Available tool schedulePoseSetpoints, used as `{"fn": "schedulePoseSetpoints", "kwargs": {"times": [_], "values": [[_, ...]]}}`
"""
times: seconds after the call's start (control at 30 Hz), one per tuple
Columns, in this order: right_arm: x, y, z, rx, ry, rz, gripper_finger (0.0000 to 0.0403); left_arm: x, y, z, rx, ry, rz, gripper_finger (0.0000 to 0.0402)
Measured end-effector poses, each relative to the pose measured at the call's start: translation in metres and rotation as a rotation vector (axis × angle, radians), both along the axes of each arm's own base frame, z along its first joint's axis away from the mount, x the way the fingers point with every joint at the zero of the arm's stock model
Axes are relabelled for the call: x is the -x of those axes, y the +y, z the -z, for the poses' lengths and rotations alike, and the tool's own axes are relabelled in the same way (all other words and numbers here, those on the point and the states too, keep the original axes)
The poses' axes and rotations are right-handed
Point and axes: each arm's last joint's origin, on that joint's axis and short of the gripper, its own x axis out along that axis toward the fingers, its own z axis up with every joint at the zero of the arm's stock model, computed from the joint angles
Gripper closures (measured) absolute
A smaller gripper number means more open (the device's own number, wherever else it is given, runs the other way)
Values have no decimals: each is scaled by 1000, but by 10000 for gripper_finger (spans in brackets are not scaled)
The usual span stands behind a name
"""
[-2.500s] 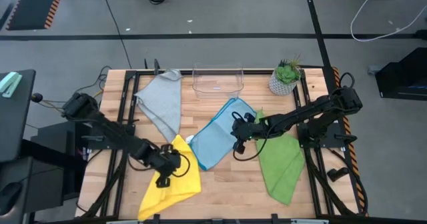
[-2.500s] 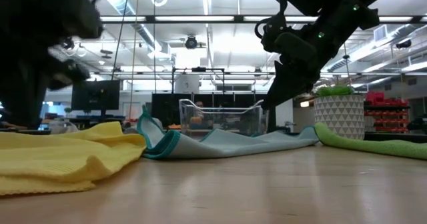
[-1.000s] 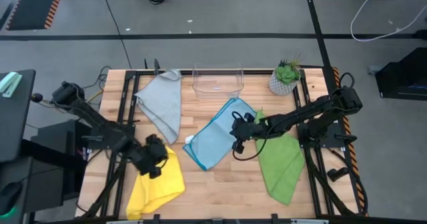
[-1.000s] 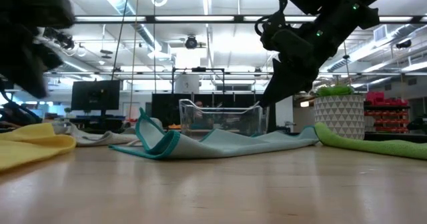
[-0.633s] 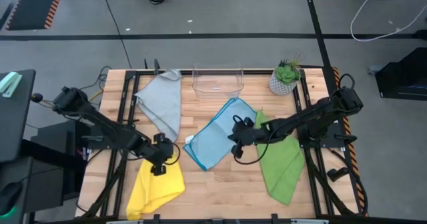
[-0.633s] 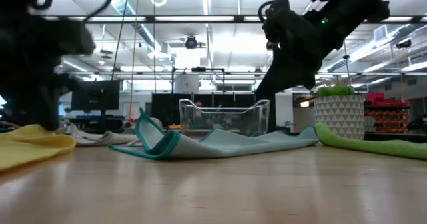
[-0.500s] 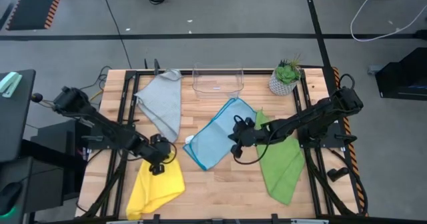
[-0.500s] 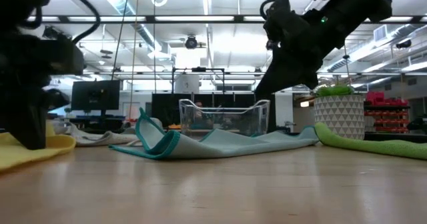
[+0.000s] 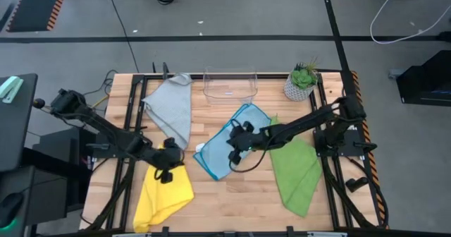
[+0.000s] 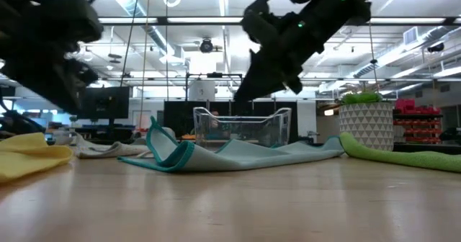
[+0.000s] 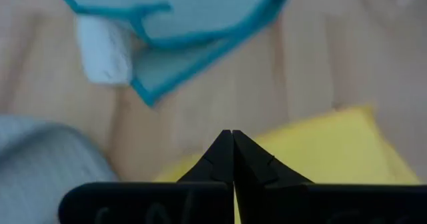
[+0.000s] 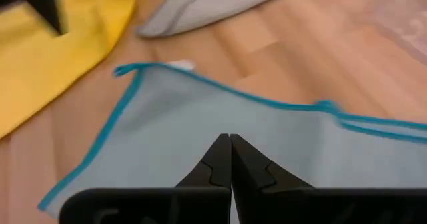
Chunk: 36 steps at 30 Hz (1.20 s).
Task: Fold microfiber towels
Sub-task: Fold the blue microfiber towel
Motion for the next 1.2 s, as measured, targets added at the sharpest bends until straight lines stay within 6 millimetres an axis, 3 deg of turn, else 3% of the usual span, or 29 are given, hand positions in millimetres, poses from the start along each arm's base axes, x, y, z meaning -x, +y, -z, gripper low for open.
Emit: {"fn": "schedulePoseSetpoints", "kwargs": {"times": [0.1, 0.23, 0.4, 0.63, 0.77, 0.93, 1.2], "values": [[-12, 10, 7, -5, 20, -44, 397, -13, 9, -6, -8, -93, -17, 397], [-18, 24, 17, -29, 37, -79, 397, -24, 24, -3, 20, -95, -60, 372], [-15, 38, 24, -44, 64, -96, 397, -38, 28, 2, 84, -133, -73, 308], [-13, 44, 22, -28, 60, -99, 397, -48, 28, 19, 39, -107, -115, 202], [-13, 43, 21, -19, 50, -101, 397, -51, 31, 24, -11, -113, -175, 176], [-14, 44, 20, -13, 43, -109, 398, -56, 35, 24, 1, -146, -208, 211], [-14, 44, 20, -10, 37, -115, 398, -60, 37, 31, 1, -128, -194, 354]]}}
